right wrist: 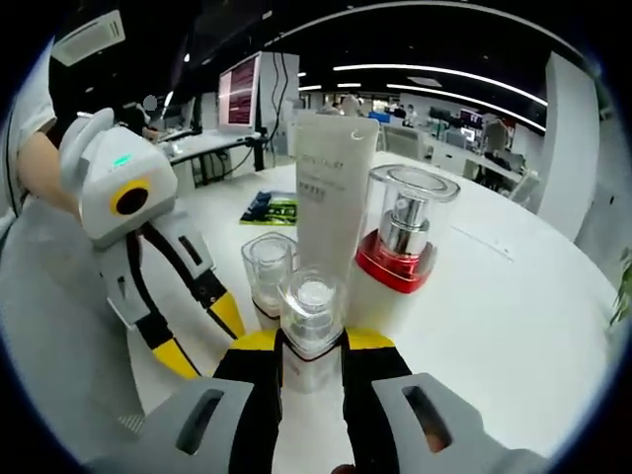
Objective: Arrange the skincare products in the storage area until every visible bottle or jar stands upright without overlapping.
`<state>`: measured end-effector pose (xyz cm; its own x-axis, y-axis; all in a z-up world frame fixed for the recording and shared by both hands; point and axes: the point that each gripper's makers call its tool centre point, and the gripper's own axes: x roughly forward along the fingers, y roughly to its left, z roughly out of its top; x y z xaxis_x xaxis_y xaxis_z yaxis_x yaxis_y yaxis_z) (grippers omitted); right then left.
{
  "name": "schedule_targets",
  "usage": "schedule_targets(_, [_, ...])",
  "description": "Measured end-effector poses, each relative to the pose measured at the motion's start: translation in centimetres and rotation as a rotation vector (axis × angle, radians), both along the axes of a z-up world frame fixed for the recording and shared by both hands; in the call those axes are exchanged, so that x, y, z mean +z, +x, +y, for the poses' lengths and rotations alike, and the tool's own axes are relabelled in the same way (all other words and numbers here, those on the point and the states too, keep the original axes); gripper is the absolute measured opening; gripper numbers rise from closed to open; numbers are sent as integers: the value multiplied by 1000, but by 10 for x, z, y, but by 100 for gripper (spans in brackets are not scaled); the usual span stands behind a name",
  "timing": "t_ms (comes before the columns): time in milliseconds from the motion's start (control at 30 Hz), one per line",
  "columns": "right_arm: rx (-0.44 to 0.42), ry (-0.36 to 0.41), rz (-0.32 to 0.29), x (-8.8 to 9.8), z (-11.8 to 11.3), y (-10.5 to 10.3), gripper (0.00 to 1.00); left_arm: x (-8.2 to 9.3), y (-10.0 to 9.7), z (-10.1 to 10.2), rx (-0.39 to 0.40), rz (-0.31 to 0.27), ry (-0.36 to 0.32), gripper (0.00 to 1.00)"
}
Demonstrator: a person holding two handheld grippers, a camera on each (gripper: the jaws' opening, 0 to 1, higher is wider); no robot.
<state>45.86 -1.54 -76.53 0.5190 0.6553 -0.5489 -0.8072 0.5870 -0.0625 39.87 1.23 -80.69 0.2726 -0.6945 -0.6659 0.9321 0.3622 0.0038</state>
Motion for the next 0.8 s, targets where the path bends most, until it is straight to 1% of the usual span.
schedule_targets(467, [4,5,13,-1,1,-1,23,1,0,1,9,6,0,30])
schedule_targets(500, [6,-3,15,-3,1,-1,24,1,0,2,10,6,-1,30])
schedule_targets(600, [5,6,23,-3,0,-3,27,1,1,3,14,5,4,30])
schedule_targets(800, [-3,5,26,1,0,-6,31,3,2,7,21,1,3,30])
